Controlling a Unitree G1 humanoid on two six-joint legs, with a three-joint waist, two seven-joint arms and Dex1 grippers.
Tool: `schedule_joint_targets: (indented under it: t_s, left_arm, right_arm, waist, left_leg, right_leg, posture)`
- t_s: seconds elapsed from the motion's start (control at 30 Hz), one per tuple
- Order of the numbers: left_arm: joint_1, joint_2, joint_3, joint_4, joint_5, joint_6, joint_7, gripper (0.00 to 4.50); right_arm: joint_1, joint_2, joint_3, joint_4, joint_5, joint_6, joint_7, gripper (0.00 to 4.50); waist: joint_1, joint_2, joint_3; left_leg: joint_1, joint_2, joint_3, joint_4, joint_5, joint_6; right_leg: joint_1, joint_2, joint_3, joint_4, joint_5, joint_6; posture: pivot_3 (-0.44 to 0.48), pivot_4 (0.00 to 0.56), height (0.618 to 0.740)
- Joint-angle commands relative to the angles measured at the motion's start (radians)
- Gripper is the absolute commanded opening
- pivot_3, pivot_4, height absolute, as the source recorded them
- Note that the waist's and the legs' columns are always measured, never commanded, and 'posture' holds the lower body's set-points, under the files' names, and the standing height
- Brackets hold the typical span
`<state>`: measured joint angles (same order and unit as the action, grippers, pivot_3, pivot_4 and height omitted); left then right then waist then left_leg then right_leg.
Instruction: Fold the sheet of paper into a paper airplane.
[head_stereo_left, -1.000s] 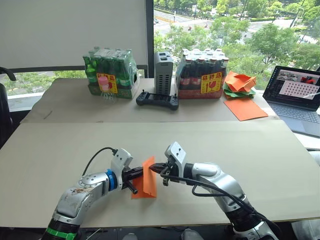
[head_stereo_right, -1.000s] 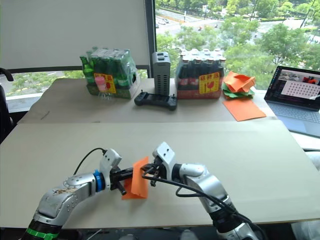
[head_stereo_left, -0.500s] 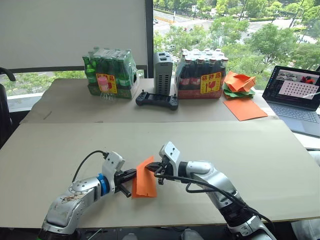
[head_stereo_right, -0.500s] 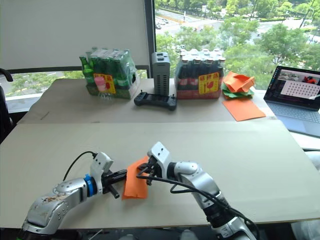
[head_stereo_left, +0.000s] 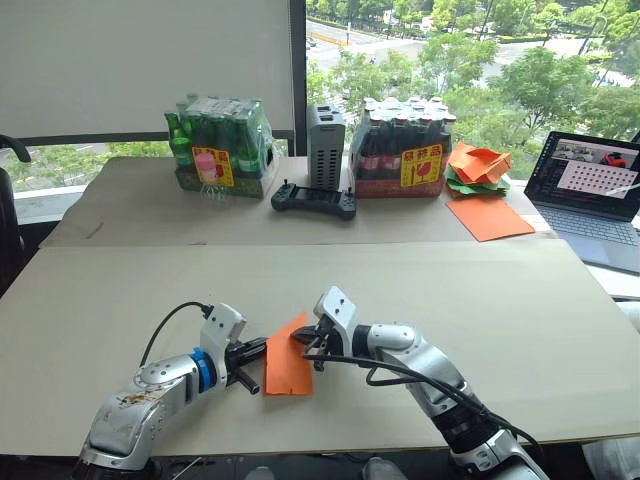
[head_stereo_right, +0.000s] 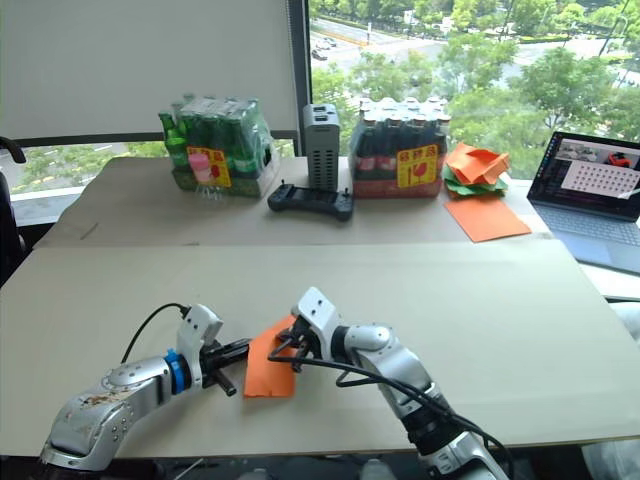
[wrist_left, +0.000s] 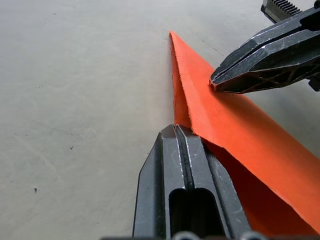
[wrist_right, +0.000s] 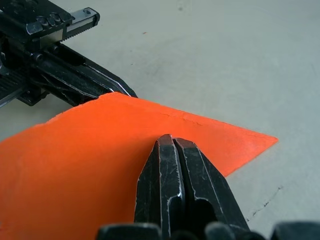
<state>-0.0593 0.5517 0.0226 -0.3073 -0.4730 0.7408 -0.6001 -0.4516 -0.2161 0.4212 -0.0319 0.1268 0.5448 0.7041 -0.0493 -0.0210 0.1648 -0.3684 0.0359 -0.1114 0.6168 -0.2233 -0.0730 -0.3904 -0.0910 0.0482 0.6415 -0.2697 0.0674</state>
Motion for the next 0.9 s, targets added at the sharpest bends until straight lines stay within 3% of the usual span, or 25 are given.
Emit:
schedule_joint_targets:
  t_s: [0.03, 0.33, 0.9]
  left_arm:
    - [-0.002, 0.022, 0.065, 0.077, 0.024, 0.045, 0.052, 0.02]
    - [-0.045, -0.002, 0.123, 0.039, -0.022, 0.074, 0.053, 0.02]
    - [-0.04, -0.031, 0.078, -0.029, -0.08, 0.103, 0.008, 0.02]
  right_arm:
    - [0.001, 0.005, 0.005, -0.007, -0.016, -0.035, -0.005, 0.0]
    - [0.0, 0.007, 0.023, 0.048, -0.084, -0.063, -0.027, 0.0]
    - [0.01, 0.002, 0.013, 0.051, -0.096, -0.057, -0.042, 0.0]
  waist:
    - [0.0, 0.0, 0.0]
    - [-0.002, 0.0, 0.0]
    - [0.004, 0.0, 0.0]
  left_leg:
    - [0.0, 0.0, 0.0, 0.0, 0.0, 0.0]
    - [0.0, 0.0, 0.0, 0.0, 0.0, 0.0]
    - [-0.001, 0.0, 0.0, 0.0, 0.0, 0.0]
  right_leg:
    - [0.0, 0.0, 0.0, 0.0, 0.0, 0.0]
    - [-0.001, 0.0, 0.0, 0.0, 0.0, 0.0]
    - [-0.001, 0.0, 0.0, 0.0, 0.0, -0.001]
  posture:
    - [0.0, 0.15, 0.74]
    - [0.0, 0.15, 0.74]
    - [0.0, 0.15, 0.74]
